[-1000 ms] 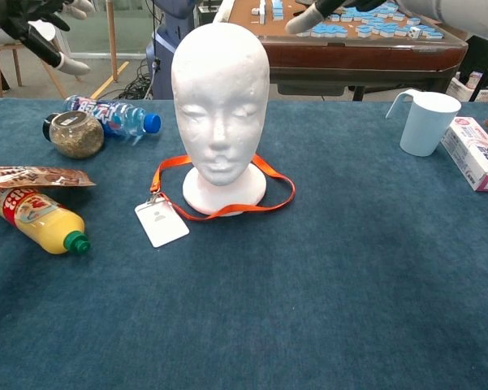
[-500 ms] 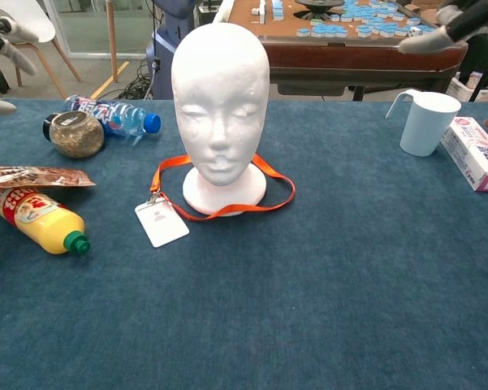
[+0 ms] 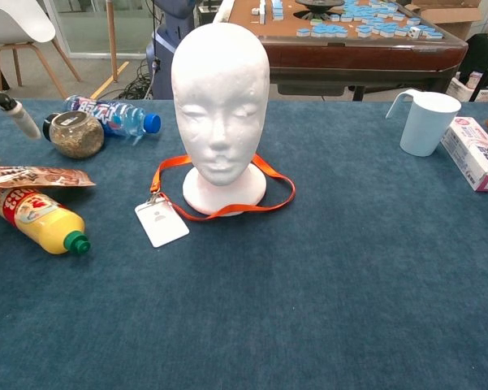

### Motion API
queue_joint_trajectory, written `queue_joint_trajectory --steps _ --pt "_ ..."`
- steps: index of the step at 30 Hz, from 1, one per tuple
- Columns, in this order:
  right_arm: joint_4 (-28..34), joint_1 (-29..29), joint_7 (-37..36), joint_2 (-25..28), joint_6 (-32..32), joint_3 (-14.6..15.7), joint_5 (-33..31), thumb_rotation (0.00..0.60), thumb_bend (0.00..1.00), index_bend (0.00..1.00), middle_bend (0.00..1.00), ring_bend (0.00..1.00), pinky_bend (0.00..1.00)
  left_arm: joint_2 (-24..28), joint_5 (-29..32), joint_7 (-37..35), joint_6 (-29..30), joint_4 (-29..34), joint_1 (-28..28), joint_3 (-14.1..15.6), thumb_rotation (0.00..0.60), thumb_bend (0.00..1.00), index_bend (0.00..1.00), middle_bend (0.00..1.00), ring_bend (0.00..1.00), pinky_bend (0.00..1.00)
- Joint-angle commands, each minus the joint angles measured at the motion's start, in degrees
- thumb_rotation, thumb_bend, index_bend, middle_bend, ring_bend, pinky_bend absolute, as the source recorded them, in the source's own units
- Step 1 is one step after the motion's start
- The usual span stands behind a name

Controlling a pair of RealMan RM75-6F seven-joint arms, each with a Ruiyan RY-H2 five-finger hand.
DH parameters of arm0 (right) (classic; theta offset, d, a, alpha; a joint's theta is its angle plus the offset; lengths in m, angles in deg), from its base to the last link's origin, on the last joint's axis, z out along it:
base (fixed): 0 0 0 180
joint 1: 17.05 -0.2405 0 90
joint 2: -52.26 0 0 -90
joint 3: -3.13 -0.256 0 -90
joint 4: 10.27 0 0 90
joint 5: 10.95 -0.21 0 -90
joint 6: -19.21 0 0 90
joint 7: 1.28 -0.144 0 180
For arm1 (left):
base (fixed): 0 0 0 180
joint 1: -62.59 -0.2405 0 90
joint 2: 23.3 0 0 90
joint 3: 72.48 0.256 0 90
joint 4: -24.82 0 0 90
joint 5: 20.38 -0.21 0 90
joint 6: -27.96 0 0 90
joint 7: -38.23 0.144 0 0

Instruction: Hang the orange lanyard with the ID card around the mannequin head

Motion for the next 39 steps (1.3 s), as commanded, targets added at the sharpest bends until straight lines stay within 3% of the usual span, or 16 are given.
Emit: queue_joint_trajectory --steps 1,4,12,16,24,39 --pt "-0.5 2.3 3.3 0.5 -1.7 2.1 1.9 0.600 0.33 0.22 0.72 0.74 0.92 -1.9 -1.3 0.7 -1.9 -1.7 0.5 1.1 0.600 0.39 0.30 0.83 0.85 0.95" --pt "-1.1 3.7 6.4 -0.4 -3.7 2.6 3.3 0.600 0.33 0.22 0.70 0.72 0.87 -4.8 -2.1 2.7 -1.1 -3.6 0.7 1.1 0.600 0.40 0.29 0.83 0.85 0.95" --pt "-1.2 7.0 3.9 -1.3 -6.0 2.6 6.8 0.600 0.33 0.22 0.70 0.72 0.86 -9.8 -1.9 8.3 -4.2 -5.6 3.3 1.5 0.600 0.45 0.21 0.85 0.87 0.96" --pt "-1.2 7.9 3.8 -1.5 -6.0 2.5 7.5 0.600 0.33 0.22 0.70 0.72 0.86 -11.2 0.0 10.8 -6.9 -5.5 5.7 0.7 0.600 0.54 0.15 0.86 0.89 0.96" --pt "-1.2 9.4 2.3 -1.2 -5.5 1.7 7.9 0.600 0.33 0.22 0.70 0.72 0.86 -13.9 12.7 17.9 -13.2 -7.7 12.8 -1.4 0.600 0.69 0.10 0.89 0.91 0.97" --pt "-2.3 11.6 -0.1 -1.2 -4.2 0.6 7.3 0.600 0.33 0.22 0.70 0.72 0.86 -19.3 37.7 29.2 -13.9 -12.8 24.5 1.6 0.600 0.71 0.05 0.90 0.92 0.98"
